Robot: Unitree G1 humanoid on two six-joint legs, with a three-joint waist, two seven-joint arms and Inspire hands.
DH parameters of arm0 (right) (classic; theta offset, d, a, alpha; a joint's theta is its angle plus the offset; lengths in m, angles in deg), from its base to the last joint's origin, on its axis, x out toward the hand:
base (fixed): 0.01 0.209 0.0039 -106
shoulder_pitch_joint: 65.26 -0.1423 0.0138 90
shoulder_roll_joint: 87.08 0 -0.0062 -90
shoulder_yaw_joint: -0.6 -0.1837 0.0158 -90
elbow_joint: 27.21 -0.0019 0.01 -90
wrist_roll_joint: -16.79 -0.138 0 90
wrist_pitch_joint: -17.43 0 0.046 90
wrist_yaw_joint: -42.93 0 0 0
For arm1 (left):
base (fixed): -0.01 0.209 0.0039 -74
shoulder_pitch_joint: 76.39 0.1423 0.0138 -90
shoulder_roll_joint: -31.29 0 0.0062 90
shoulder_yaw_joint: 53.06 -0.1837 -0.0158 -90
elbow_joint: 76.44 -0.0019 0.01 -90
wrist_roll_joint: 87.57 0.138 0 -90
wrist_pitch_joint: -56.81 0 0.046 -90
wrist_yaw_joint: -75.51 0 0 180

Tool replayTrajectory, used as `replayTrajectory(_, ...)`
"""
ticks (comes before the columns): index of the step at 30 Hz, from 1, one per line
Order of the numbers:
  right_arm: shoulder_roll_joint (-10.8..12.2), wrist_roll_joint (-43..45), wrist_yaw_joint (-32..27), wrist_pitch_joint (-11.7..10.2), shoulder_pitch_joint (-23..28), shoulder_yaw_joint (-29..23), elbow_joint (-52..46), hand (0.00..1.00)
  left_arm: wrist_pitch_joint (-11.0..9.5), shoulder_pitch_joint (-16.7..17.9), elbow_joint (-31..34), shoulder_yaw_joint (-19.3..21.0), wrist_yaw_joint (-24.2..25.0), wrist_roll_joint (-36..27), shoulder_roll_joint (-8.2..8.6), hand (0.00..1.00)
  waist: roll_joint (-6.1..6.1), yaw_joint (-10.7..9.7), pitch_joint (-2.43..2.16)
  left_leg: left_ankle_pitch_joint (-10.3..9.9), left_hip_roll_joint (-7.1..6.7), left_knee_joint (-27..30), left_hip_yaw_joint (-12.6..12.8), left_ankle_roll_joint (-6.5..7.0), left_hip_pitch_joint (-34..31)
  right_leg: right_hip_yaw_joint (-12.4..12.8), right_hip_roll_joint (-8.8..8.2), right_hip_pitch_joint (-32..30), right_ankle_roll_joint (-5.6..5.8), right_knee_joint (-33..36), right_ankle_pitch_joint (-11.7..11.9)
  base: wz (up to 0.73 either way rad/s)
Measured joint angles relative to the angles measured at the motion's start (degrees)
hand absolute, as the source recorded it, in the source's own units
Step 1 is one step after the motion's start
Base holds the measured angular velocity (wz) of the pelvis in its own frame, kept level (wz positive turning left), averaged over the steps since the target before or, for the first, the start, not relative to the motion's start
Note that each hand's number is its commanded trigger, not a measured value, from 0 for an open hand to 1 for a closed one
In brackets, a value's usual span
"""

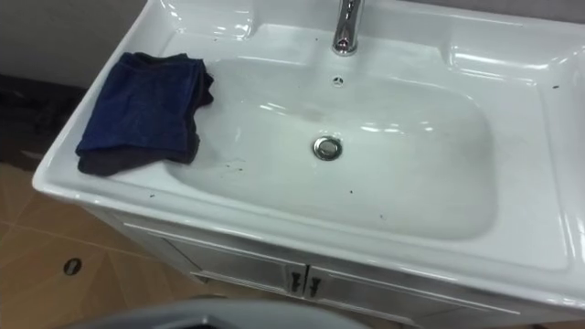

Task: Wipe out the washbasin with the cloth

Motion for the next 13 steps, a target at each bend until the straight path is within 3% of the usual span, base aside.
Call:
replayTrajectory(8,0.4,-0.1,1.8,1.0,0.6,0.0,-1.6,0.00,0.1,-0.4,-0.5,-1.4,2.1,1.1,0.07,0.00,0.90,-0.7,-0.27,-0.8,0.03,0.6,0.4,0.49,-0.4,0.2,-0.34,-1.1,0.20,2.9,0.2,0.00)
replayTrajectory(13,0.9,-2.4,2.1,1.4,1.3,0.0,-1.7,0.00,1.2,-0.4,-2.3,-2.7,2.4,1.1,0.54,0.00,2.21,-1.4,-0.04,-1.6,0.08,1.9,0.2,1.01,-0.9,0.3,-0.56,-1.2,0.39,3.1,0.3,-0.01)
